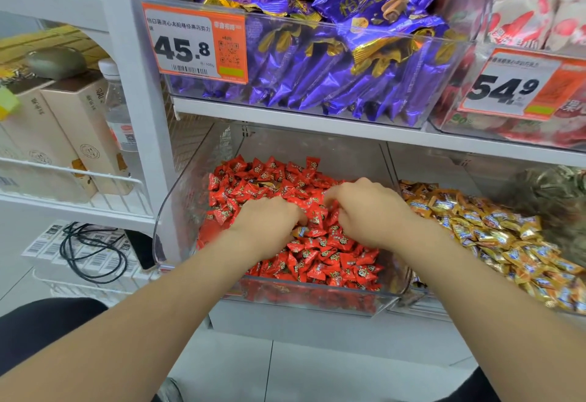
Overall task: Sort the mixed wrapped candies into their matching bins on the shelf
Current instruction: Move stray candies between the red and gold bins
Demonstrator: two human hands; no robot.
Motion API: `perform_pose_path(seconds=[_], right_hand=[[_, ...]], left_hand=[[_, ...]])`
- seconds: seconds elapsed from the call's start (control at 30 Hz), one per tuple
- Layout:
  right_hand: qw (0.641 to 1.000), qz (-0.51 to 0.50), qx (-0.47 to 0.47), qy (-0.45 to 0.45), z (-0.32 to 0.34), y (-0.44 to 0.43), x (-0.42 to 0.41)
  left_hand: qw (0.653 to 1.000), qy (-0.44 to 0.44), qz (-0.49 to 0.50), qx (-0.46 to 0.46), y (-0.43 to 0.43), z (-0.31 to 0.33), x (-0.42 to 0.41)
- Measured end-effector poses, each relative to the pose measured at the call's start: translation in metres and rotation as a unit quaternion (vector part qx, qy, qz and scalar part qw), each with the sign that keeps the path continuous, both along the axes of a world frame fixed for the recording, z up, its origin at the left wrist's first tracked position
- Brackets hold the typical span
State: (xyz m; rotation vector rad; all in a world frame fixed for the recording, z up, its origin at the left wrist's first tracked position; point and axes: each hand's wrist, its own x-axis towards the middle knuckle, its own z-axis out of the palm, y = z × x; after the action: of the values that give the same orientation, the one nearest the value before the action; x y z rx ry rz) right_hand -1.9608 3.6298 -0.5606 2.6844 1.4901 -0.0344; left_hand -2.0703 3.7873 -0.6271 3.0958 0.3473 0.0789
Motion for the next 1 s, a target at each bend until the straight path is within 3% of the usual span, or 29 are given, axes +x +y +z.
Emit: perform_pose_path(seconds=[0.17, 0.33, 0.47, 0.6, 0.73, 1.0], right_hand=[[0.994, -0.01, 0.086, 0.068, -0.004, 0.0, 0.006], [0.986, -0.017, 0.139, 0.085, -0.011, 0.014, 0.005], [0.982, -0.021, 0.177, 0.058, -0.018, 0.042, 0.0], [0.985, -0.011, 0.168, 0.019, -0.025, 0.083, 0.001], [0.988, 0.053, 0.141, 0.027, -0.039, 0.115, 0.003], [0.994, 0.083, 0.033, 0.069, -0.059, 0.141, 0.014]], left_hand=[[0.998, -0.042, 0.01, -0.049, -0.002, 0.005, -0.007], [0.983, -0.104, 0.087, -0.127, 0.005, 0.018, -0.024], [0.966, -0.13, 0.18, -0.132, 0.019, 0.023, -0.038], [0.95, -0.179, 0.244, -0.077, 0.023, 0.02, -0.038], [0.946, -0.164, 0.26, -0.104, 0.029, 0.015, -0.032], [0.949, -0.147, 0.241, -0.141, 0.038, 0.007, -0.033]])
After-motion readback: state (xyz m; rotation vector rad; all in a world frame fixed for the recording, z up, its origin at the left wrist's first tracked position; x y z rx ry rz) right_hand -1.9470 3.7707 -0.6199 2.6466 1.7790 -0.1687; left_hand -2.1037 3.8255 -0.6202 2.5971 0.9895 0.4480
